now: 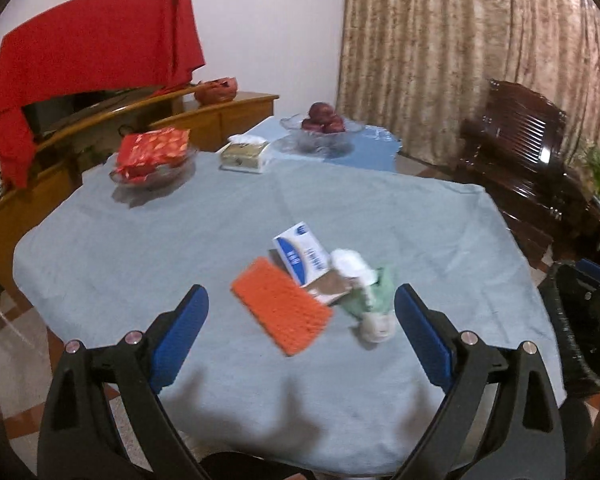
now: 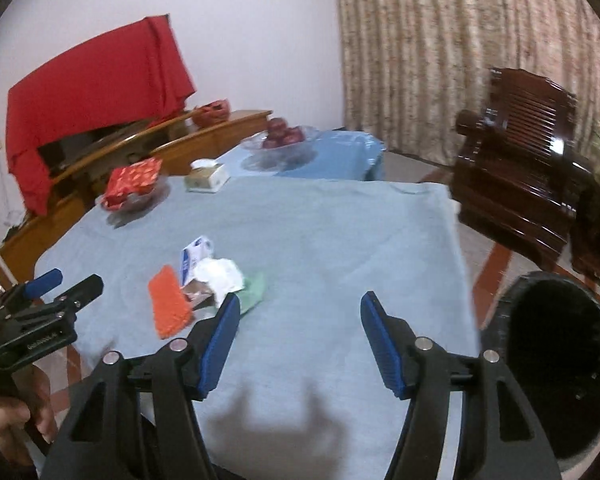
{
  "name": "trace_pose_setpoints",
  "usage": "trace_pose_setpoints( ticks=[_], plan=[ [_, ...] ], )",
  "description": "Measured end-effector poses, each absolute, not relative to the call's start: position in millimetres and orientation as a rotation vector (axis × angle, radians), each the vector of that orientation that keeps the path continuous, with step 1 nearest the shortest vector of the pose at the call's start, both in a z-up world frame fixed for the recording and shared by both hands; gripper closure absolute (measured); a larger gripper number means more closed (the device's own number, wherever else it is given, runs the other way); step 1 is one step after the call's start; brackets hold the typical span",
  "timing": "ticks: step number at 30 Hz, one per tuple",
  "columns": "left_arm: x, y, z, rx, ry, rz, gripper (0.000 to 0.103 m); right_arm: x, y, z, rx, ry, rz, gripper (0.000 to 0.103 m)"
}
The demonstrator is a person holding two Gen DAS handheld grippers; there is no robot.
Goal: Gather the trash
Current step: 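Grasp the orange mesh sleeve with the left gripper while the right grasps the white tissue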
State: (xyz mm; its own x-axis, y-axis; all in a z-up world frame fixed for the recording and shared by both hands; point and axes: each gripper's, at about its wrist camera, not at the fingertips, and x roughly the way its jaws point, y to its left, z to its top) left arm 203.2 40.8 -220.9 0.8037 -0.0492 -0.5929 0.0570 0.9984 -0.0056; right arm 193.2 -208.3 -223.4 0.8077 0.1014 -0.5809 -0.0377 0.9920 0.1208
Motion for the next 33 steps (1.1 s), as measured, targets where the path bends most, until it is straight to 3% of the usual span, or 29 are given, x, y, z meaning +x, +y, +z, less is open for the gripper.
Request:
trace_pose_setpoints(
  ticks=[19,26,31,33],
  plan=[
    [278,48,-328,0.071,0.772,-0.121,0.012,247,-147,-299,0.110,0.710,0.061,0.041],
    [308,54,-359,0.043,0.857,-0.148,0.031,268,-144,-309,0.113,0.735,0.083,0.041],
    [321,55,-367,0.038,0.881,-0.175,0.056,286,-134,-313,0.109,0.741,0.116,0.041],
    [323,58,-366,0.033,0.872,-0.179,0.074,293,-129,-312,0.109,0.740,0.130,0.042]
  ],
)
